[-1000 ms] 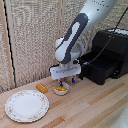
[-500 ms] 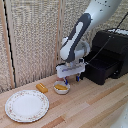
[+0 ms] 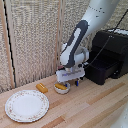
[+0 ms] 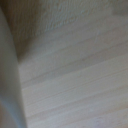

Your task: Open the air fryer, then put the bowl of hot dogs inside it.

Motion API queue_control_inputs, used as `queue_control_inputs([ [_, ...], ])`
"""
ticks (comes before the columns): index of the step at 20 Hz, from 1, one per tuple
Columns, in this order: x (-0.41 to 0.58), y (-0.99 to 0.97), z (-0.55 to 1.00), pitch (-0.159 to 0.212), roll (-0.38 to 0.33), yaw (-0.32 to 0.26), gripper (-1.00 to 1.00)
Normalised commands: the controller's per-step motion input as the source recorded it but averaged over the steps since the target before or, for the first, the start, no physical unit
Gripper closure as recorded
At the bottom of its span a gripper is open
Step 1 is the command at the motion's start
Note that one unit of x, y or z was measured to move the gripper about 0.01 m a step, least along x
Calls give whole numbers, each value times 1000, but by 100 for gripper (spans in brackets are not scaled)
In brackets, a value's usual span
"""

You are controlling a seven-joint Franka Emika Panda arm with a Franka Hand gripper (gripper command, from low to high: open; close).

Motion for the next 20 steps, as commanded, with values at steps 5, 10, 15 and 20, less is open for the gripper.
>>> queue_control_inputs([
  [5,63,9,7,11,-2,0,100],
  [10,-3,3,109,-5,-5,-12,100],
  [15,-28,0,115,-11,0,-24,100],
  [20,-97,63,113,-40,0,-15,100],
])
